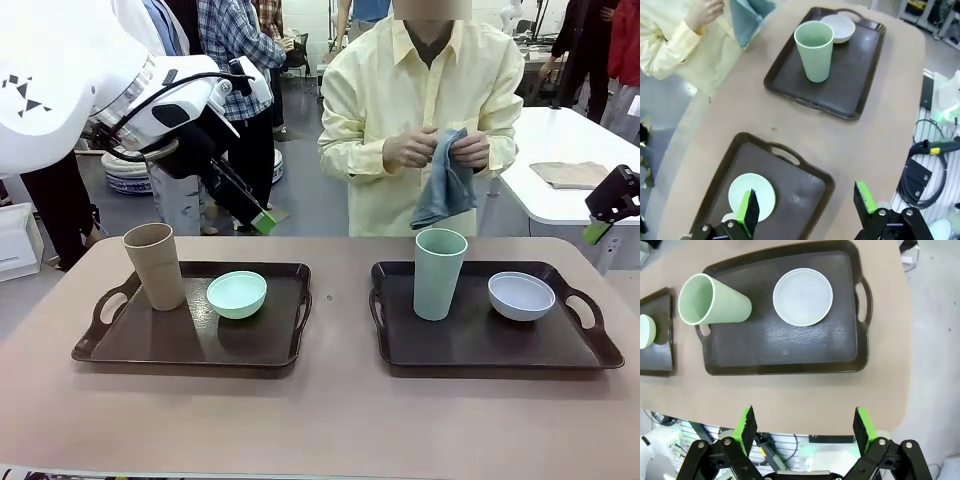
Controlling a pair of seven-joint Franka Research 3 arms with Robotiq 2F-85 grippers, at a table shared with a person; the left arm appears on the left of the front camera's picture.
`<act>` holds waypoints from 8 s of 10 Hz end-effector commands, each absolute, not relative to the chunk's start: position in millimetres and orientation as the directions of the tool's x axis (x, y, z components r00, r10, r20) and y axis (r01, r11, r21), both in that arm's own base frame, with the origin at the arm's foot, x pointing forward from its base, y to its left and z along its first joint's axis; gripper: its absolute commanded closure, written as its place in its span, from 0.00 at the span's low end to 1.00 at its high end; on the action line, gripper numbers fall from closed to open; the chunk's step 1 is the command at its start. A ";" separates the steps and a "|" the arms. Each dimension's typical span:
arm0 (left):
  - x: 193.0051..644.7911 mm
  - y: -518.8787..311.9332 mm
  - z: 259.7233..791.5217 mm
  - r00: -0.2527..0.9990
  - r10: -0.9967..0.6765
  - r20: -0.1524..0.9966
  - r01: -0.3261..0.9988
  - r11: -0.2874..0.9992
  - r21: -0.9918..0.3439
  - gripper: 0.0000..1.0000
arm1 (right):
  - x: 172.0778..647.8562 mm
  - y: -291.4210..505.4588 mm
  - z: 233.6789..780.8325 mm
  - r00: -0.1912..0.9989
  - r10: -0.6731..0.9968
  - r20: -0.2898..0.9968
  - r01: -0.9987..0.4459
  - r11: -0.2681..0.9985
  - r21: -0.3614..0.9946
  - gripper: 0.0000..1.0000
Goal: Set up a tray with a mat and arrange the tableware.
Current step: Pick up the Picnic Bowl and Reusable plastic cup from the Handle tray in front of the human's position and hold them in the air.
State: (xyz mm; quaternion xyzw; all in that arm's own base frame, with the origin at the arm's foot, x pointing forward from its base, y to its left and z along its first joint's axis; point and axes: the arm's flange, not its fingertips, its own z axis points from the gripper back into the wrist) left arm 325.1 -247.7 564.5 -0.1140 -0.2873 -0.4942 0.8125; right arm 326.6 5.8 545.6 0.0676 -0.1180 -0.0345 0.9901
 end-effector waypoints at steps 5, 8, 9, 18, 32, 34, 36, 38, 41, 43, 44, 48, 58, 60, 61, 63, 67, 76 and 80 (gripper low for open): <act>449.8 -334.8 538.2 -0.030 -0.639 0.768 0.999 -0.002 0.037 0.00 | 411.3 20.6 506.8 0.973 0.042 0.226 -0.053 0.998 0.045 0.00; 473.7 -353.4 478.2 -0.132 -0.627 0.768 0.978 -0.207 -0.001 0.00 | 442.5 11.5 471.5 0.977 0.035 0.213 -0.036 0.999 0.002 0.00; 478.3 -357.0 463.5 -0.157 -0.630 0.761 0.972 -0.237 0.004 0.00 | 447.0 9.0 461.5 0.980 0.033 0.198 -0.035 0.999 0.004 0.00; 474.6 -402.5 389.4 -0.136 -0.691 0.710 0.983 -0.004 0.184 0.00 | 456.8 -1.6 423.9 0.983 0.042 0.176 -0.045 0.999 0.017 0.00; 487.8 -420.9 368.2 -0.043 -0.603 0.797 0.998 0.002 0.056 0.00 | 470.3 33.8 392.2 0.992 0.075 0.104 -0.070 0.996 -0.052 0.00; 497.5 -432.8 354.0 -0.027 -0.600 0.800 1.000 -0.012 0.025 0.00 | 480.6 28.8 381.6 0.993 0.070 0.097 -0.067 0.997 -0.034 0.00; 495.9 -441.8 347.8 -0.014 -0.601 0.799 1.000 -0.023 0.000 0.00 | 486.8 25.0 373.5 0.992 0.081 0.099 -0.080 0.997 -0.009 0.00; 497.0 -454.3 340.4 -0.025 -0.596 0.802 0.999 -0.044 -0.002 0.00 | 492.7 23.0 367.0 0.993 0.074 0.092 -0.075 0.997 0.010 0.00; 498.4 -470.8 327.9 -0.053 -0.577 0.815 0.997 -0.075 0.012 0.00 | 499.8 18.8 358.5 0.994 0.073 0.083 -0.076 0.996 0.035 0.00; 501.7 -479.5 321.8 -0.101 -0.530 0.842 0.993 -0.102 0.055 0.00 | 504.5 16.8 353.7 0.994 0.076 0.074 -0.081 0.994 0.069 0.00; 503.8 -484.2 319.2 -0.118 -0.515 0.849 0.991 -0.109 0.072 0.00 | 506.1 14.5 352.1 0.995 0.071 0.070 -0.076 0.994 0.075 0.00; 509.3 -498.9 314.5 -0.145 -0.468 0.872 0.988 -0.119 0.100 0.00 | 507.2 13.6 351.2 0.995 0.066 0.074 -0.071 0.995 0.075 0.00; 508.5 -504.4 311.6 -0.109 -0.459 0.882 0.992 -0.101 0.070 1.00 | 507.8 4.7 350.4 0.996 0.073 0.059 -0.077 0.995 0.069 1.00; 508.2 -504.8 313.5 -0.107 -0.455 0.884 0.992 -0.102 0.068 0.70 | 507.1 2.9 349.3 0.996 0.072 0.057 -0.076 0.995 0.068 1.00; 508.1 -504.6 313.9 -0.107 -0.454 0.885 0.992 -0.103 0.067 0.71 | 507.0 3.3 349.2 0.996 0.073 0.058 -0.077 0.995 0.067 0.98; 508.9 -505.0 313.6 -0.095 -0.449 0.888 0.993 -0.103 0.054 0.71 | 507.6 3.8 348.5 0.995 0.076 0.057 -0.080 0.995 0.067 1.00; 508.1 -502.7 317.4 -0.080 -0.451 0.889 0.995 -0.093 0.042 0.71 | 505.3 4.8 351.6 0.995 0.075 0.063 -0.078 0.996 0.049 1.00; 451.3 -500.3 518.6 -0.192 -0.453 0.871 0.979 -0.027 0.202 0.71 | 387.0 3.3 598.4 0.943 0.108 0.314 -0.104 0.994 -0.028 1.00; 449.4 -500.0 533.2 -0.196 -0.433 0.880 0.977 -0.012 0.212 0.71 | 378.8 1.5 611.1 0.937 0.121 0.328 -0.120 0.992 -0.023 1.00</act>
